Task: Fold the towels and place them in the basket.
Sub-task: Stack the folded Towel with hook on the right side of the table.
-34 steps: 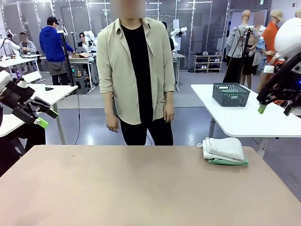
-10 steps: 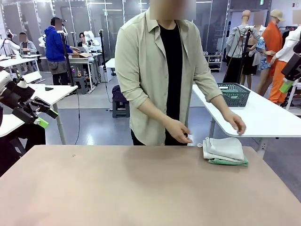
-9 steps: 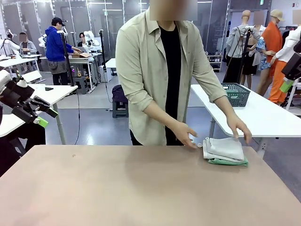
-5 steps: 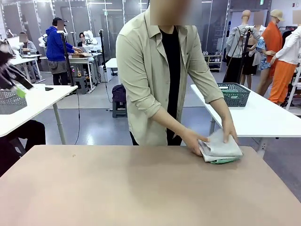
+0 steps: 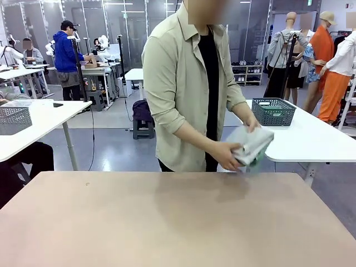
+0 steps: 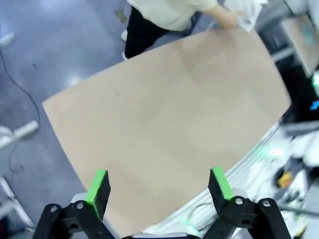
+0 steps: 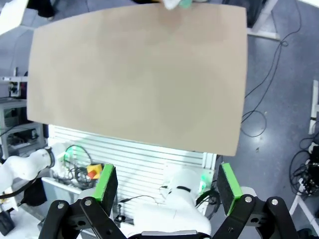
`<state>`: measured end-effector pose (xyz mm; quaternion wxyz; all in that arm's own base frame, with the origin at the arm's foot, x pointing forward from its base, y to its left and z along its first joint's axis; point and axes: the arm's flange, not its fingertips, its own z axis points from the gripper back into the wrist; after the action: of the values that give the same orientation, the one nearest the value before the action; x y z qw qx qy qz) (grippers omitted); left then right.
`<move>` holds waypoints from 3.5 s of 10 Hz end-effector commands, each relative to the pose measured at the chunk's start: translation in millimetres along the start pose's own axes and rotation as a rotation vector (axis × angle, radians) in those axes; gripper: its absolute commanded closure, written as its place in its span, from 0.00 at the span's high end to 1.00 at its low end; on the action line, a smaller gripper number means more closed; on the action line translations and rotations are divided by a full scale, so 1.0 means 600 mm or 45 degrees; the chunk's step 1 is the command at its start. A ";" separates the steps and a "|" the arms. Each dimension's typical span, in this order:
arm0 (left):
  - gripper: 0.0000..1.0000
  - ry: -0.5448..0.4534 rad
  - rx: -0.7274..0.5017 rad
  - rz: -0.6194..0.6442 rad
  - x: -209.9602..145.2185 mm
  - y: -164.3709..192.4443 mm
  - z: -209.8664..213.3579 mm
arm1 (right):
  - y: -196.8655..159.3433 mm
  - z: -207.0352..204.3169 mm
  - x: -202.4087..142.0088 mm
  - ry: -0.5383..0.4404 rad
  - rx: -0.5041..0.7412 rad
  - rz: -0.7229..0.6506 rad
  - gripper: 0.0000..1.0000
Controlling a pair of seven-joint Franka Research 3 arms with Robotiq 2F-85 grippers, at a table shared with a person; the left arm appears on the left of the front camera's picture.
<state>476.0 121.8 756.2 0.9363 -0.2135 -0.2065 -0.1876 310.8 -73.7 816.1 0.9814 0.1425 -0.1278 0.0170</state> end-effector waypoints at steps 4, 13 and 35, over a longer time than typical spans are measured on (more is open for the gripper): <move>1.00 -0.180 -0.022 0.231 -0.021 -0.028 0.068 | 0.067 0.017 -0.048 -0.024 0.136 -0.326 1.00; 1.00 -0.286 -0.037 0.146 -0.058 -0.042 0.100 | 0.079 0.036 -0.062 -0.114 0.144 -0.392 1.00; 1.00 -0.137 -0.871 0.793 -0.076 0.215 0.041 | -0.180 -0.087 -0.015 0.089 1.230 -0.695 1.00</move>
<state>484.8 265.1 713.8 0.8222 -0.5570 -0.1070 0.0467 326.3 -166.8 738.1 0.7790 0.5924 -0.0206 -0.2043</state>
